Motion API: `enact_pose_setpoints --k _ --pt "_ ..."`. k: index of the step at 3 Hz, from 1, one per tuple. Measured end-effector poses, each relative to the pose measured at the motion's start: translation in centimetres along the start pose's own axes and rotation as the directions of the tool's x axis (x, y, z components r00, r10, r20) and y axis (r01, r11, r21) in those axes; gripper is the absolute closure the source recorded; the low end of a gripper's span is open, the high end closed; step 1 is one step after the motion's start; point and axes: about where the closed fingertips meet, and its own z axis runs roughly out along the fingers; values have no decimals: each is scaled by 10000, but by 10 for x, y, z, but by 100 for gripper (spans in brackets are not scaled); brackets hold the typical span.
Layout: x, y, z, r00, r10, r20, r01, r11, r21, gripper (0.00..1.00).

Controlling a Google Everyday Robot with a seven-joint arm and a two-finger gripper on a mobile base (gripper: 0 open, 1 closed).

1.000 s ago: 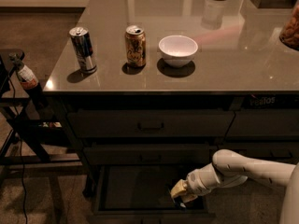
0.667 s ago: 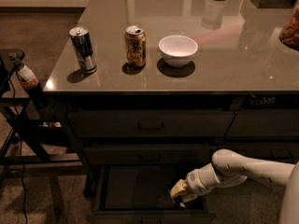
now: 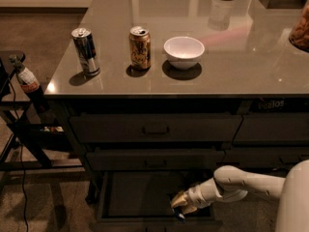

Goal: Place rxbar blueberry into bottom drawer

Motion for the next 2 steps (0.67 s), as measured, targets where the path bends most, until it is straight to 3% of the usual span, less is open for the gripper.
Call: enact_pose_setpoints --k 1,2 --pt "-16 -13 23 9992 369 124 -365 9989 -279 100" --pt "-16 -13 24 9992 369 125 -366 9989 -282 100"
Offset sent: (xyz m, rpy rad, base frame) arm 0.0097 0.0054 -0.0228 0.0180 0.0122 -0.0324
